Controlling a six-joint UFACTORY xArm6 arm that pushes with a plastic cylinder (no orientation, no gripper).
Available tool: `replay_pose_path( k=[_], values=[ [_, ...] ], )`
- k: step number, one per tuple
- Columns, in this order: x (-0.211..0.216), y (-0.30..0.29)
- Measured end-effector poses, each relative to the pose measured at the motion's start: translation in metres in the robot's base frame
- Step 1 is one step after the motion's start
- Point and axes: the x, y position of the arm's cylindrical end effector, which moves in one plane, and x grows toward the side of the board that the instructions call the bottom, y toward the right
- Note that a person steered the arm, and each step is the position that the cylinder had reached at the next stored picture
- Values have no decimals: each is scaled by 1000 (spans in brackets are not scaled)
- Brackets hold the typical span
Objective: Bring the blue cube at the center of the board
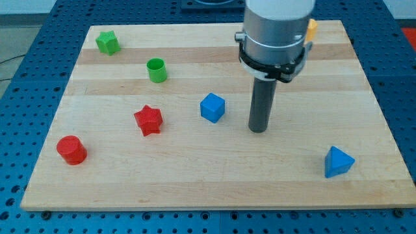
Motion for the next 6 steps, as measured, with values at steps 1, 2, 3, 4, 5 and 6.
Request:
replay_pose_path(
  k=[1,2,3,4,5,6],
  values=[
    [0,-75],
    [0,-121],
    [-6,-134],
    [-31,-100],
    [-16,-98],
    [12,-65]
  ],
)
